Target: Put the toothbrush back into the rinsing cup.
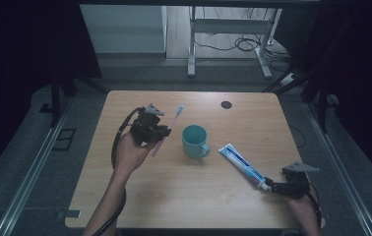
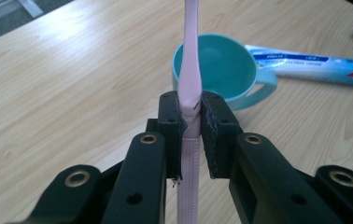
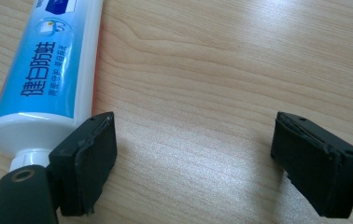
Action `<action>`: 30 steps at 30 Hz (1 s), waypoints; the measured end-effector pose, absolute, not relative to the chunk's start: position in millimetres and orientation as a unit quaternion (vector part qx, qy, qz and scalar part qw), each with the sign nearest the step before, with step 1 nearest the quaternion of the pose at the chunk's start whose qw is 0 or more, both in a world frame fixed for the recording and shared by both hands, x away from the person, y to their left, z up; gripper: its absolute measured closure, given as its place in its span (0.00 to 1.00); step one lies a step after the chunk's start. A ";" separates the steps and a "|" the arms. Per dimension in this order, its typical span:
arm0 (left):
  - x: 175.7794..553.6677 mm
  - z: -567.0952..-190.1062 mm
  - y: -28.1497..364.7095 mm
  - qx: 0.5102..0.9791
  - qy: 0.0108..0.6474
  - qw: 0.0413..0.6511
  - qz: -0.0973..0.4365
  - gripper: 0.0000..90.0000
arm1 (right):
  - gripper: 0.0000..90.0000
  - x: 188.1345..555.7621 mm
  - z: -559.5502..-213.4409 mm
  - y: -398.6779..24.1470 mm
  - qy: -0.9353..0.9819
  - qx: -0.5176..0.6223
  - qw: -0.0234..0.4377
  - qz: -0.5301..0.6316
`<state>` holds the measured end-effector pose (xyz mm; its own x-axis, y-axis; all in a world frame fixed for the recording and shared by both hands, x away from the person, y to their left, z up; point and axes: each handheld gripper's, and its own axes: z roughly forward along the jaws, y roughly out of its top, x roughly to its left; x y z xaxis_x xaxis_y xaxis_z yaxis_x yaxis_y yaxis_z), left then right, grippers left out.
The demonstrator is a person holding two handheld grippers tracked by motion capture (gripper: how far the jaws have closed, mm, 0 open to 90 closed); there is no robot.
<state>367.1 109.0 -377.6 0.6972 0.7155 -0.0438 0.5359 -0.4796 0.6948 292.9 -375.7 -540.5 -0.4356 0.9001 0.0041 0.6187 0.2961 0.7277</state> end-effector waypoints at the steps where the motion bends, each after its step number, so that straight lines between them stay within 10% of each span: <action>1: 368.0 -377.3 107.0 0.851 0.365 0.356 0.126 0.88 | 0.16 292.9 -540.6 -375.7 0.778 0.488 0.209 0.336; 30: 386.2 -373.0 67.8 0.834 0.350 0.408 0.126 0.88 | 0.16 292.9 -540.6 -375.8 0.778 0.488 0.209 0.336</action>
<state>386.2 67.8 -373.0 0.7238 0.6858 -0.0755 0.4810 -0.4231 0.7679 292.9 -375.8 -540.6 -0.4358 0.9000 0.0023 0.6184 0.2975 0.7274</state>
